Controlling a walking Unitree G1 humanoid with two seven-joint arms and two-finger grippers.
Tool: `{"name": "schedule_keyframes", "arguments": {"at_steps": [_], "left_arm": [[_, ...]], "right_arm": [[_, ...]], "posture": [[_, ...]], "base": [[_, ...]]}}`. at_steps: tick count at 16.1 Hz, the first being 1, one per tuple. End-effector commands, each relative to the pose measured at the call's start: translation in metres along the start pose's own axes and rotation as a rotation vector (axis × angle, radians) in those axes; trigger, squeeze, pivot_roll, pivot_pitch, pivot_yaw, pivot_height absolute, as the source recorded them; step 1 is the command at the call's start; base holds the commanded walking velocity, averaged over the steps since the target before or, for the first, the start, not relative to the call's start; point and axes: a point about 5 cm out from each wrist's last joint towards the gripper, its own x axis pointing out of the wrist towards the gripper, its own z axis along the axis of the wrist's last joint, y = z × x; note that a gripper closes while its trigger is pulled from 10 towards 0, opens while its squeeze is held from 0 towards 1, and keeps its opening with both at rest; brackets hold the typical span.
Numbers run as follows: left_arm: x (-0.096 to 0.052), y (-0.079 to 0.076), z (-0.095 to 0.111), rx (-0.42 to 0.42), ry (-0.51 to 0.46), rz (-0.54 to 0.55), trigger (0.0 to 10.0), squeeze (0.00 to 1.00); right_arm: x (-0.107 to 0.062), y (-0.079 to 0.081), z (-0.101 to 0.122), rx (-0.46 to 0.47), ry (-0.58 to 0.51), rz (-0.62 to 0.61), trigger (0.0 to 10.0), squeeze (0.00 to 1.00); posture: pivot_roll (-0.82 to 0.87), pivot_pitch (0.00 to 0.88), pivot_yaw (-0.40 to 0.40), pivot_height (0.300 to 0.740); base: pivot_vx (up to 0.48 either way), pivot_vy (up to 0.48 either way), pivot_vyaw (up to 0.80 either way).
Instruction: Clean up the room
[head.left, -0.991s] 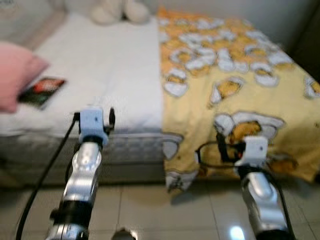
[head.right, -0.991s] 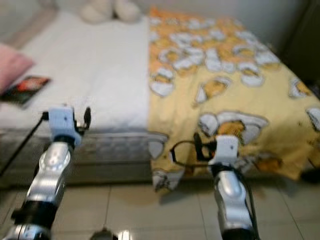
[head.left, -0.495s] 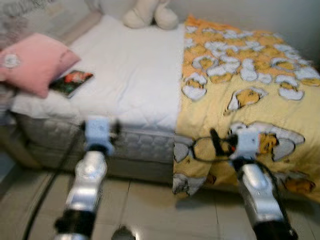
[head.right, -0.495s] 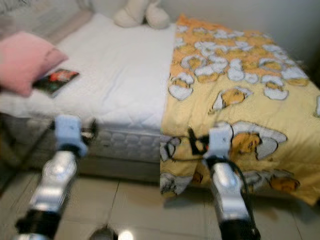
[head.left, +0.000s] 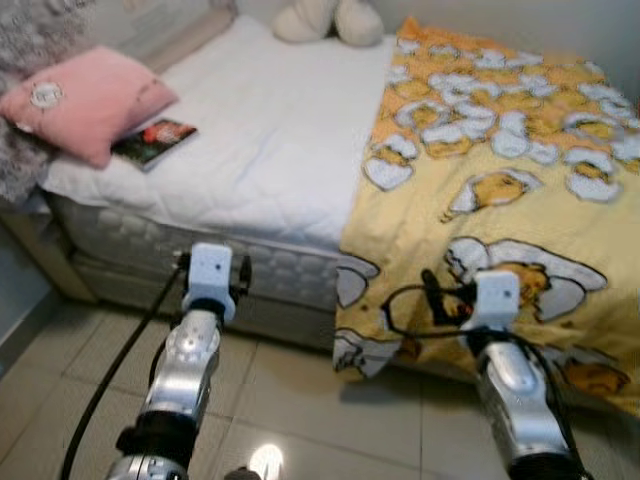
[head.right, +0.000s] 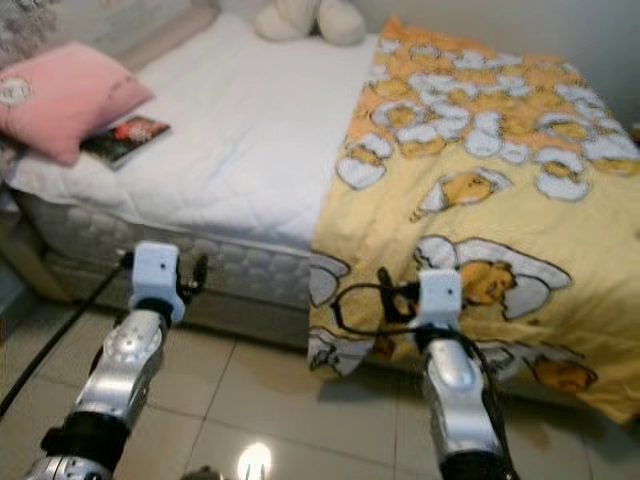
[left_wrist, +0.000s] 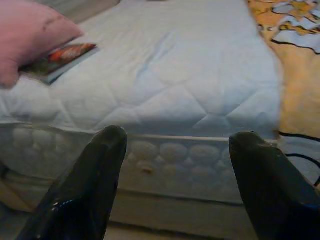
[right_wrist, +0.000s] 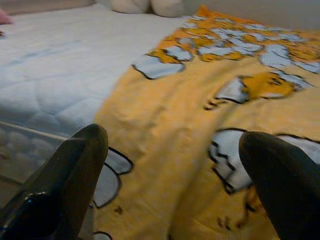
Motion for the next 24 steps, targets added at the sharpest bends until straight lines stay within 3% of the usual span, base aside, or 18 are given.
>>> {"name": "schedule_keyframes", "arguments": {"at_steps": [1,4,9,12,13,16,18,22,24], "left_arm": [[0.001,0.001,0.005,0.035,-0.027,0.005,10.0,0.0],[0.002,0.004,0.008,0.022,-0.049,0.016,10.0,0.0],[-0.002,-0.003,0.014,0.037,-0.096,-0.031,10.0,0.0],[0.0,-0.003,0.009,0.061,-0.058,0.0,10.0,0.0],[0.004,-0.001,0.01,-0.007,-0.03,0.021,10.0,0.0],[0.006,-0.004,0.018,0.007,-0.068,0.011,10.0,0.0],[0.003,-0.008,0.017,-0.036,-0.067,0.0,10.0,0.08],[0.002,-0.005,0.012,-0.119,-0.028,0.027,10.0,0.0],[0.002,-0.008,0.01,-0.099,-0.017,0.018,10.0,0.0]], "right_arm": [[0.001,0.004,0.005,0.017,-0.026,0.003,10.0,0.0],[0.0,0.011,0.005,0.002,-0.021,0.026,10.0,0.0],[-0.005,0.006,0.001,-0.007,-0.009,0.022,10.0,0.0],[-0.005,0.006,-0.001,-0.002,0.008,0.027,10.0,0.0],[-0.004,0.01,-0.003,-0.001,0.025,0.05,10.0,0.01],[-0.005,0.015,-0.005,-0.008,0.039,0.089,10.0,0.02],[-0.004,0.014,-0.006,-0.008,0.05,0.093,10.0,0.03],[-0.003,0.016,-0.006,-0.011,0.05,0.104,10.0,0.03],[-0.004,0.014,-0.007,-0.016,0.051,0.105,10.0,0.04]], "posture": [[0.07,0.0,-0.02,0.74],[0.06,0.0,-0.019,0.74],[0.06,0.0,-0.011,0.74],[0.05,0.0,-0.016,0.74],[0.05,0.0,-0.02,0.74],[0.06,0.0,-0.03,0.74],[0.06,0.0,-0.032,0.74],[0.06,0.0,-0.028,0.74],[0.06,0.0,-0.024,0.74]], "base": [[0.0,-0.48,0.73],[0.0,-0.48,0.7],[0.0,-0.478,0.69],[0.0,0.0,0.69],[0.0,0.0,0.69],[0.0,0.0,0.68],[0.24,0.0,0.68],[0.468,0.0,0.67],[0.458,0.0,0.66]]}}
